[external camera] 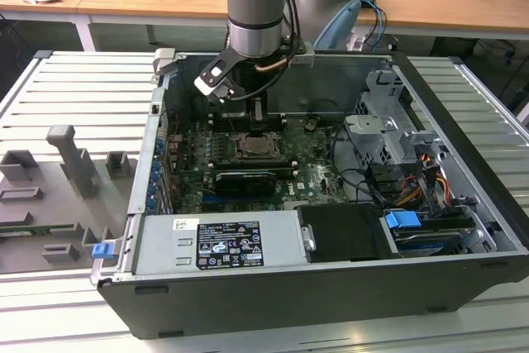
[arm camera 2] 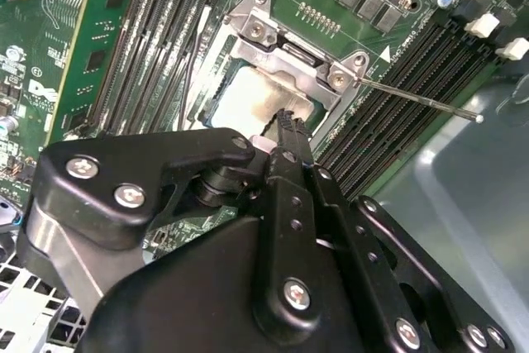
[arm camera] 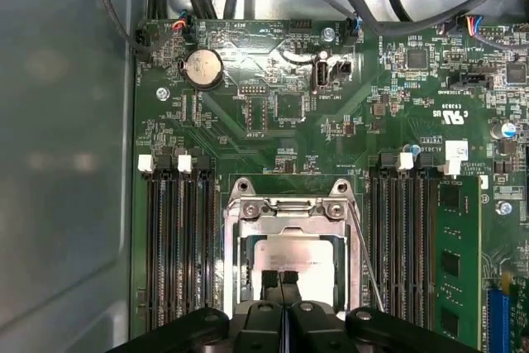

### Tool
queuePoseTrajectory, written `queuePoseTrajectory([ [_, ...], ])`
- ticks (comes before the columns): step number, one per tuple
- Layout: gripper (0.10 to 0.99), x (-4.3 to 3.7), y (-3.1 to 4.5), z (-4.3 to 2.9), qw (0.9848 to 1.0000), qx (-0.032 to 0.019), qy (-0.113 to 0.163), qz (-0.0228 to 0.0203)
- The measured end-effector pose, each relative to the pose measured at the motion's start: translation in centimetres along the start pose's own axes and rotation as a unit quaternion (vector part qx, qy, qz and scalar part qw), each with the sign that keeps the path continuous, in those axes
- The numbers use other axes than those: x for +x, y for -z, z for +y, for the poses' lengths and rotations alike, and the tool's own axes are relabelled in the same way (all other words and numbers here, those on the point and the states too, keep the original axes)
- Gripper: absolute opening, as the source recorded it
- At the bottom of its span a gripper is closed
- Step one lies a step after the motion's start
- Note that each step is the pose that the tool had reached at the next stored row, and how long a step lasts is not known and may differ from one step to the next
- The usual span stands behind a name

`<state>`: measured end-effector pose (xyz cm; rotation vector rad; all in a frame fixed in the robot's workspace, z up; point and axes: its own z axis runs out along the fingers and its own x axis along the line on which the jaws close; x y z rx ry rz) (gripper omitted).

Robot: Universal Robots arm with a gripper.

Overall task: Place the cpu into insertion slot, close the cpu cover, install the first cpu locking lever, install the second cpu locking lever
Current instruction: 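Install the first cpu locking lever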

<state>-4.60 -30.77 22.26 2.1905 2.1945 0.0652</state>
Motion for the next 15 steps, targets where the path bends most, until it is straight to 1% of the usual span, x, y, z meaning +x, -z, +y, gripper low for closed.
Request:
queuePoseTrajectory([
  [1, 0.106, 0.01, 0.28, 0.02, 1.0, 0.0, 0.0, 0.0],
  [2, 0.106, 0.01, 0.85, 0.05, 1.0, 0.0002, 0.0, 0.0001],
  [3, 0.106, 0.01, 1.18, 0.07, 1.0, 0.0003, 0.0, 0.0001],
  [6, 0.106, 0.01, 2.49, 0.15, 1.0, 0.0004, 0.0, 0.0],
  [7, 0.106, 0.01, 3.61, 0.21, 1.0, 0.0007, 0.0, 0.0],
  [8, 0.106, 0.02, 4.43, 0.26, 1.0, 0.0008, 0.0, 0.0],
  [9, 0.106, 0.02, 4.81, 0.28, 1.0, 0.0008, 0.0, 0.0],
  [10, 0.106, 0.02, 5.09, 0.3, 1.0, 0.0009, 0.0, 0.0],
  [11, 0.106, 0.02, 5.17, 0.3, 1.0, 0.0009, 0.002, 0.0001],
  [13, 0.106, 0.02, 5.17, 0.3, 0.9999, 0.0009, 0.016, 0.0008],
  [15, 0.106, 0.02, 5.17, 0.3, 0.9998, 0.0009, 0.022, 0.0012],
])
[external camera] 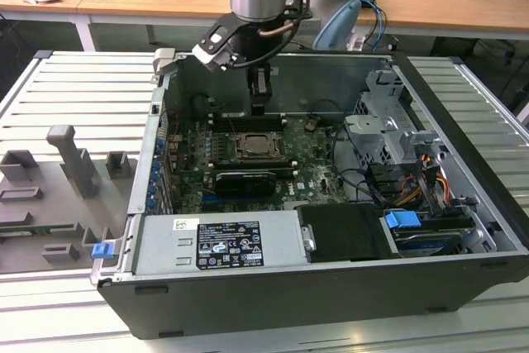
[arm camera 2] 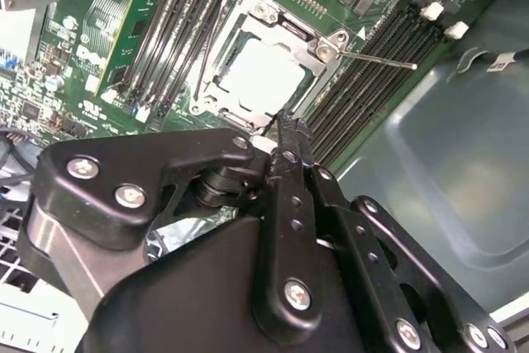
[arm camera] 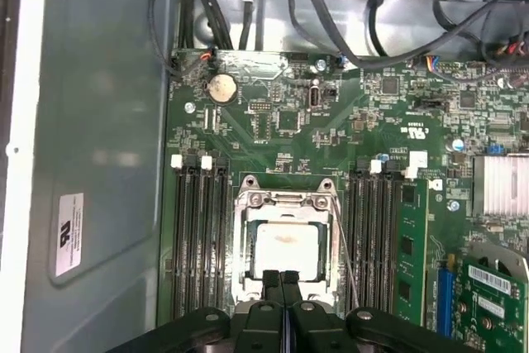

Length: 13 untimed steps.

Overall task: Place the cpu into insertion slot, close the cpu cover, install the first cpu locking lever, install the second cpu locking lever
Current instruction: 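Install the first cpu locking lever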

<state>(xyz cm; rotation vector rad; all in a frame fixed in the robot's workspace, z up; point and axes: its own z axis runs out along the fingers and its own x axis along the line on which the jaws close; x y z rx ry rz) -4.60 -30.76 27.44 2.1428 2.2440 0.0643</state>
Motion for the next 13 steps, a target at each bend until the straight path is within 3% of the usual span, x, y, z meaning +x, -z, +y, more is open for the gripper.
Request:
queuePoseTrajectory([
  [13, 0.106, 0.0, 0.0, 0.0, 0.9996, 0.0, 0.03, 0.0017],
])
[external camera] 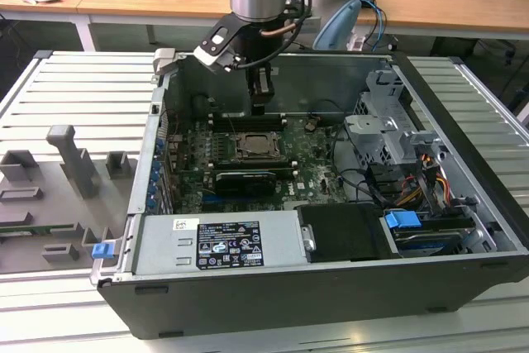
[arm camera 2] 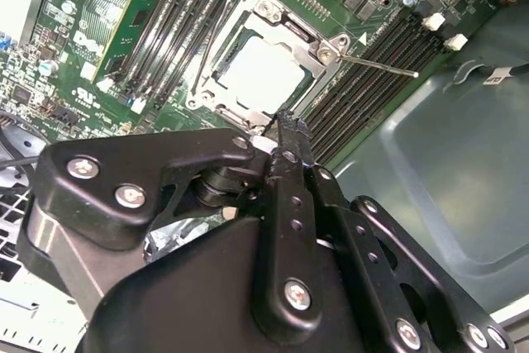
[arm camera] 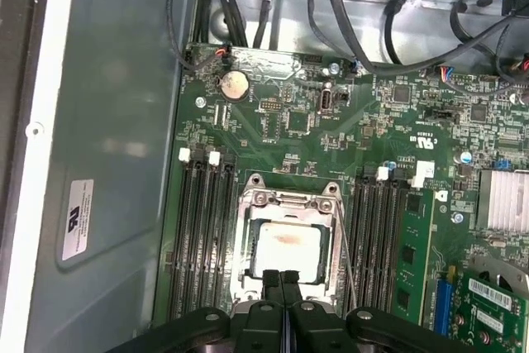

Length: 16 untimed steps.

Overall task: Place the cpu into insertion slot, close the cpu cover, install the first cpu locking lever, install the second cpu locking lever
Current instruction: 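Install the first cpu locking lever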

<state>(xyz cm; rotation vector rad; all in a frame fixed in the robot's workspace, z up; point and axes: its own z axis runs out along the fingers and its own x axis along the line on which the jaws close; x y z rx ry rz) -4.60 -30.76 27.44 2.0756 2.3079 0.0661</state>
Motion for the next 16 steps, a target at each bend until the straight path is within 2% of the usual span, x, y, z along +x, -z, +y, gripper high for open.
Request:
queuePoseTrajectory([
  [16, 0.106, 0.0, 0.0, 0.0, 0.9998, 0.0, 0.022, 0.0012],
])
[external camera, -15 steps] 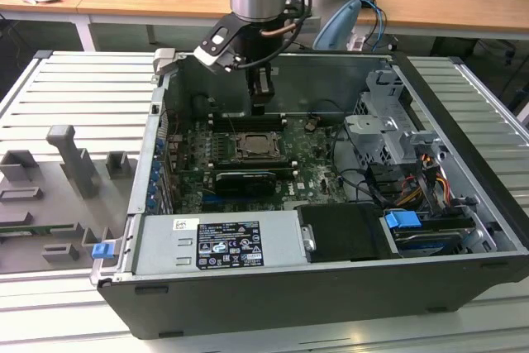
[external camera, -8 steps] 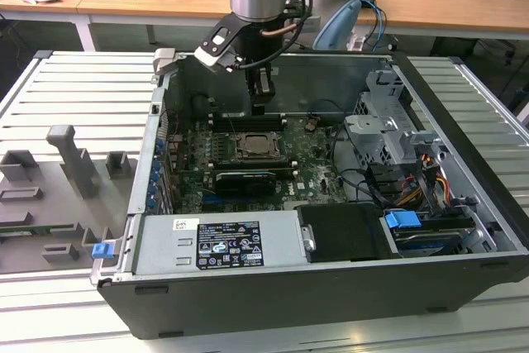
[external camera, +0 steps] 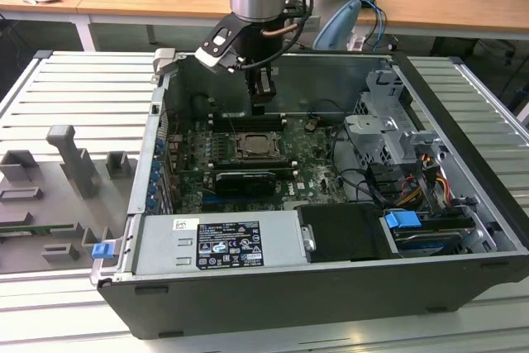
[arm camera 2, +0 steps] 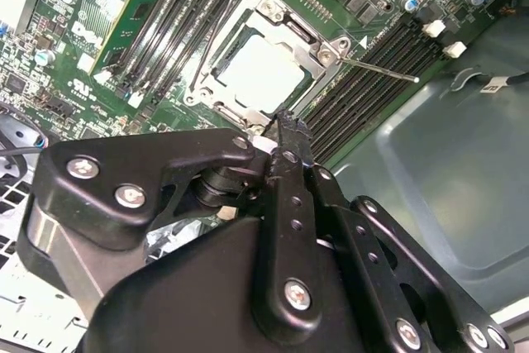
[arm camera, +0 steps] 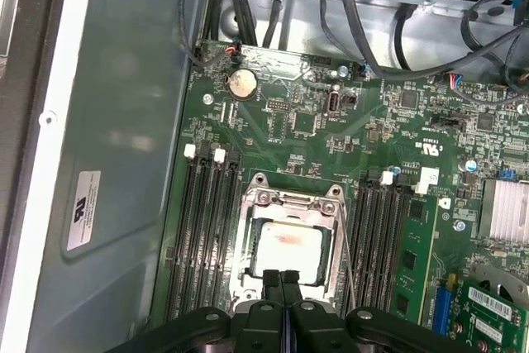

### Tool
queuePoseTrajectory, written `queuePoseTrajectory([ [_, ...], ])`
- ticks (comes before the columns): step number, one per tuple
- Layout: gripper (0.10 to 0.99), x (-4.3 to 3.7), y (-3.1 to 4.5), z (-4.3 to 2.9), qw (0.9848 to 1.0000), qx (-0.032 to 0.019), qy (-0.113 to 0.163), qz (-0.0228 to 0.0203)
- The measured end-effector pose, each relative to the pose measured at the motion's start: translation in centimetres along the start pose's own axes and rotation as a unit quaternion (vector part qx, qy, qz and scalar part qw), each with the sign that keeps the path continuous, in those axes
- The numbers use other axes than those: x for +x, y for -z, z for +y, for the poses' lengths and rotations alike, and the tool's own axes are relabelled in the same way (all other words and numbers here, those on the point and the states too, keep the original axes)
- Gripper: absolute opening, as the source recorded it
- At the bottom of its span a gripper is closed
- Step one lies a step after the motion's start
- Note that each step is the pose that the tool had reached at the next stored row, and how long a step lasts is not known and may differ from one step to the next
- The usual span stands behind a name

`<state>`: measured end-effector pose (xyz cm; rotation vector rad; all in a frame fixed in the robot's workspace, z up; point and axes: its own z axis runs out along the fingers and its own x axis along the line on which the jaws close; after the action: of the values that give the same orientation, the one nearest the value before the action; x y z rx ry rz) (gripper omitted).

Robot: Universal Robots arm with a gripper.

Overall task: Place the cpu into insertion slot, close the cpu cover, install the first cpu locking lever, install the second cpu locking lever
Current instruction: 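Install the first cpu locking lever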

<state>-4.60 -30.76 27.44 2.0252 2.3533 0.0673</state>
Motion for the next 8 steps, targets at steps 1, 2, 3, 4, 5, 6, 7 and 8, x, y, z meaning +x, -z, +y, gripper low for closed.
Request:
queuePoseTrajectory([
  [1, 0.106, 0.0, 0.0, 0.0, 1.0, 0.0, 0.001, 0.0001],
  [2, 0.106, 0.0, 0.0, 0.0, 1.0, 0.0, 0.003, 0.0002],
  [3, 0.106, 0.0, 0.0, 0.0, 1.0, 0.0, 0.004, 0.0002],
  [4, 0.106, 0.0, 0.0, 0.0, 1.0, 0.0, 0.005, 0.0003],
  [5, 0.106, 0.0, 0.0, 0.0, 1.0, 0.0, 0.007, 0.0004],
  [6, 0.106, 0.0, 0.0, 0.0, 1.0, 0.0, 0.009, 0.0005],
  [7, 0.106, 0.0, 0.0, 0.0, 0.9999, 0.0, 0.011, 0.0006],
  [8, 0.106, 0.0, 0.0, 0.0, 0.9999, 0.0, 0.013, 0.0008],
])
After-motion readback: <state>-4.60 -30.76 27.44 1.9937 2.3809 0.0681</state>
